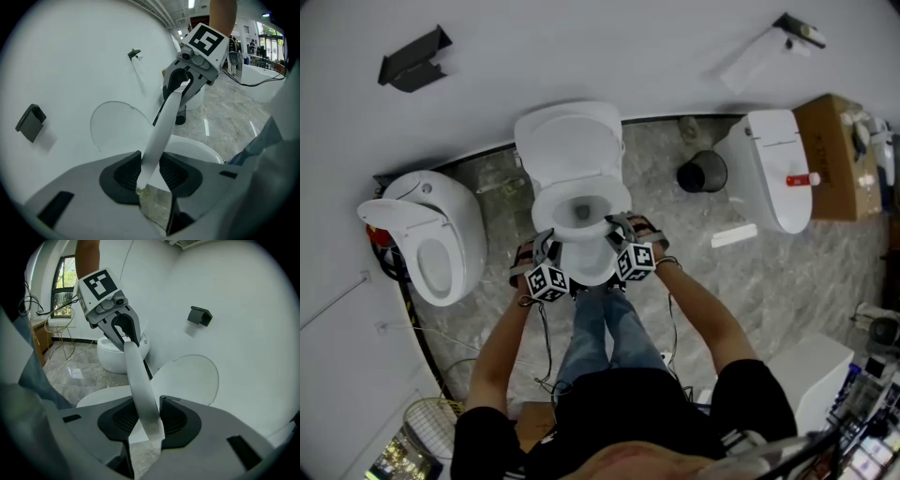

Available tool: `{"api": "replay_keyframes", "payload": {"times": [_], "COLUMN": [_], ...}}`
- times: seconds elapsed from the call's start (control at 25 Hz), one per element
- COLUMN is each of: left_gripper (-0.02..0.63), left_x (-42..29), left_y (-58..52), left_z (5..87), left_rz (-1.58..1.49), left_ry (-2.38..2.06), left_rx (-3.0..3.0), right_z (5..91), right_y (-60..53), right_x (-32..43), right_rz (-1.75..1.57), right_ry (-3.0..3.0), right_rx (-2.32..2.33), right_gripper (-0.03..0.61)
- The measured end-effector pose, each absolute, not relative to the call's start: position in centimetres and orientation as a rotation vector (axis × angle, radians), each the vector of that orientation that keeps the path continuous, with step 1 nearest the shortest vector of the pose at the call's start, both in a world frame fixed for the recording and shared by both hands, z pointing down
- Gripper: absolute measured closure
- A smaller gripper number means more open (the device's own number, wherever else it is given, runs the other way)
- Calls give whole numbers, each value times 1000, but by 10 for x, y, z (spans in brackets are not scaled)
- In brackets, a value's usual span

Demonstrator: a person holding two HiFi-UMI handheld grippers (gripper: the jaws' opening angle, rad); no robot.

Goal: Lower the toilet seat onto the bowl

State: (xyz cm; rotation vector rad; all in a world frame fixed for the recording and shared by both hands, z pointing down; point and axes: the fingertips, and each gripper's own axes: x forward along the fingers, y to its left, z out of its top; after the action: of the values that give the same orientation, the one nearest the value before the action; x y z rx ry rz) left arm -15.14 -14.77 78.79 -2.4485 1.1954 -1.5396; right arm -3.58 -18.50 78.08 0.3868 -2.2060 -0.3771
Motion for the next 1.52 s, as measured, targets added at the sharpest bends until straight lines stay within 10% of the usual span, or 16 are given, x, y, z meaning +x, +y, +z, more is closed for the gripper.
{"api": "replay_keyframes", "payload": {"times": [1.52], "left_gripper": [406], "left_x": [-122], "left_y": [-26], "left_z": [900], "left_rz": [-1766], "left_ry": [739], "left_rx": [-2485], "right_z": [896], "right_y": [-46], "right_x": [-8], "right_rz": [-465], "right_ry": [-2008], "right_rx": [81], "right_gripper": [373]}}
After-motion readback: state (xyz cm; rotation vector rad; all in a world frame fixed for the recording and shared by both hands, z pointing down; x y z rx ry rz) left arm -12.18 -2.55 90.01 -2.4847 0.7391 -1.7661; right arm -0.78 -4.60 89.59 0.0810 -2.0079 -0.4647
